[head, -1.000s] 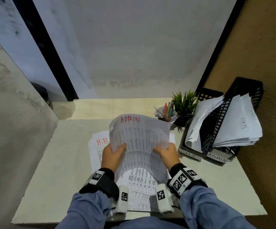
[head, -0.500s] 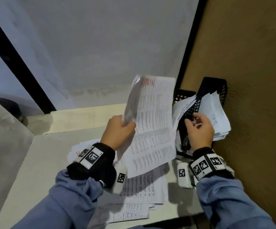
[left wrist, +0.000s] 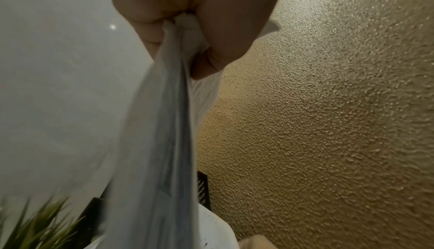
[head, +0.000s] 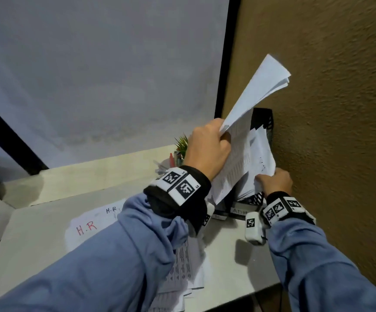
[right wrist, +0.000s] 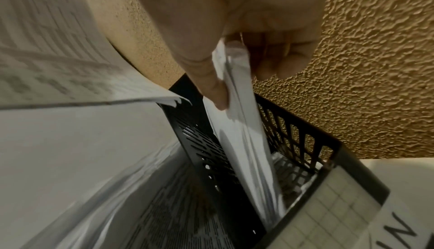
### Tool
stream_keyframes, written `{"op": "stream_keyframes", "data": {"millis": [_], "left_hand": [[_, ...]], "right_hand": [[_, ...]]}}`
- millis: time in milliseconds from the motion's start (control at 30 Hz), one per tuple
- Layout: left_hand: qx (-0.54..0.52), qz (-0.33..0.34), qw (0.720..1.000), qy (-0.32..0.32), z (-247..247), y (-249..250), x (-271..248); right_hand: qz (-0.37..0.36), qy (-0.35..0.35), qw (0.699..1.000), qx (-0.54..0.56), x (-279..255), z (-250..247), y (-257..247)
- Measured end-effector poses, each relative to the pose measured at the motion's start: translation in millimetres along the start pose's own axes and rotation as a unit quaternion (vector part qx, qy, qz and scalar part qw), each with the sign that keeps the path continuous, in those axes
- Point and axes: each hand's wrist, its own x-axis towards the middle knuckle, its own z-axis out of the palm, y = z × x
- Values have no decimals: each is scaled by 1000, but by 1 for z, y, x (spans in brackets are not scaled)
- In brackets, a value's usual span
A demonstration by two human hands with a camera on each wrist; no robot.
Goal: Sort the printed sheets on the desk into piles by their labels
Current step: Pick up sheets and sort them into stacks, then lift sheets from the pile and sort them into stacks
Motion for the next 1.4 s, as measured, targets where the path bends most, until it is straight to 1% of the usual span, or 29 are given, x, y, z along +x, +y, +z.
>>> {"op": "stream_keyframes", "data": {"millis": [67, 167, 200, 300, 400, 433, 467, 500, 533, 567, 600, 633, 667, 700, 733, 767, 833, 900, 967, 1033, 1167, 1300, 1400], "left_hand": [[0, 14, 1000, 4, 9, 6, 0], [-2, 33, 999, -21, 27, 14, 0], [1, 30, 999, -35, 34, 17, 0], [15, 4, 997, -79, 56, 24, 0], [-15, -31, 995, -93, 80, 27, -1], [-34, -41, 995, -90, 87, 26, -1], [-57, -54, 993, -85, 95, 24, -2], [-85, -68, 991, -79, 102, 21, -2], [-116, -83, 987, -75, 109, 17, -3], [-145, -94, 982, -76, 115, 11, -4], [-164, -107, 977, -89, 120, 6, -4], [-165, -118, 972, -119, 126, 0, -4], [-144, -125, 969, -160, 131, -5, -5], [-112, -129, 966, -196, 136, -9, -5], [-80, -137, 963, -217, 139, -11, -5], [-51, -144, 963, -222, 141, -13, -6], [-14, -154, 963, -221, 146, -13, -7], [-5, -148, 964, -223, 150, -13, -9], [-29, -142, 963, -226, 153, -15, -11], [-56, -145, 962, -226, 153, -19, -14], [-83, -141, 956, -242, 146, -28, -20], [-167, -128, 957, -200, 121, -44, -32], [-225, -154, 947, -171, 93, -77, -59]], "right_hand": [[-22, 3, 1000, 20, 2, -2, -1], [-67, 2, 995, 76, 3, -8, -6], [-85, 2, 993, 85, 3, -9, -9], [-123, 27, 990, 60, 5, -16, -21], [-162, 22, 984, 66, 3, -28, -39], [-150, 10, 986, 78, 3, -32, -42], [-114, -17, 990, 76, 2, -36, -43], [-58, -52, 995, 63, 1, -40, -41], [-13, -72, 996, 53, 1, -43, -39], [1, -78, 995, 57, -1, -47, -42], [-15, -81, 994, 65, -2, -50, -46], [-55, -56, 993, 88, -2, -51, -50], [-108, -16, 988, 113, -1, -52, -53], [-150, 17, 982, 110, -3, -51, -55], [-181, 36, 979, 87, -4, -51, -56], [-198, 43, 977, 67, -5, -50, -54], [-205, 40, 977, 52, -8, -49, -50], [-207, 47, 976, 36, -7, -44, -46], [-217, 55, 974, 25, -5, -40, -45], [-210, 54, 976, -7, -6, -34, -43], [-159, -18, 984, -74, -7, -17, -25], [-162, -44, 984, -56, -5, -13, -18], [-159, -37, 987, 2, -7, -21, -23]]}}
